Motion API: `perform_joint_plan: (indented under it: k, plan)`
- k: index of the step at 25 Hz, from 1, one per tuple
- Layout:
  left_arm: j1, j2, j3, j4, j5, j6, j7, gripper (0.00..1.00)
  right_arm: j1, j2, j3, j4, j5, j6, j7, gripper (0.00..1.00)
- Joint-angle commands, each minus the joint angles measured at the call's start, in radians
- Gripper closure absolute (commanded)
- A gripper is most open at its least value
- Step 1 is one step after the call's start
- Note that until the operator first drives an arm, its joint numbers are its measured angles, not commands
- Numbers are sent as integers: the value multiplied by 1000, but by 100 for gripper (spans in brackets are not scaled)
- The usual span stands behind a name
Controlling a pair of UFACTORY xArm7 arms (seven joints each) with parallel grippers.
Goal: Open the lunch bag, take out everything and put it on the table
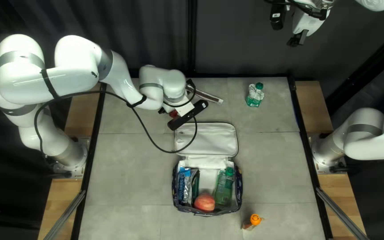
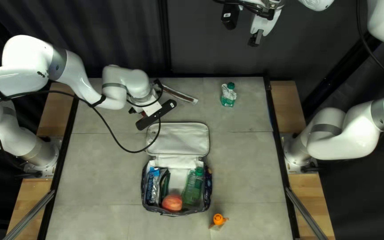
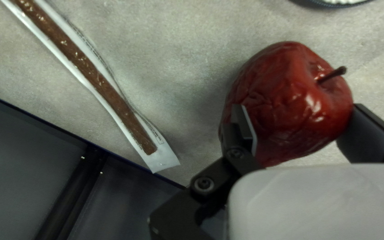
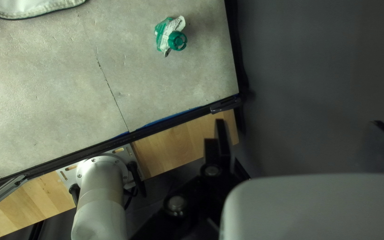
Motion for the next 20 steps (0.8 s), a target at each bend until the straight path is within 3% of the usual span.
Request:
perform_joint_plan:
  k: [1,9,13,17,20]
  plan:
    - [0,-14,-4,-12,0,-5,17,8,0,0,0,0,0,0,0,0]
    - [-46,-96,-58,29,-50,140,39,0,0,0,0,0,0,0,0,0]
    - [-122,-95,-131,131,-104,277,-19,0,0,0,0,0,0,0,0,0]
    - [-219,24,-204,278,-141,333,-106,0,0,0,0,0,0,0,0,0]
    - [-258,40,-244,331,-167,352,-96,0,0,0,0,0,0,0,0,0]
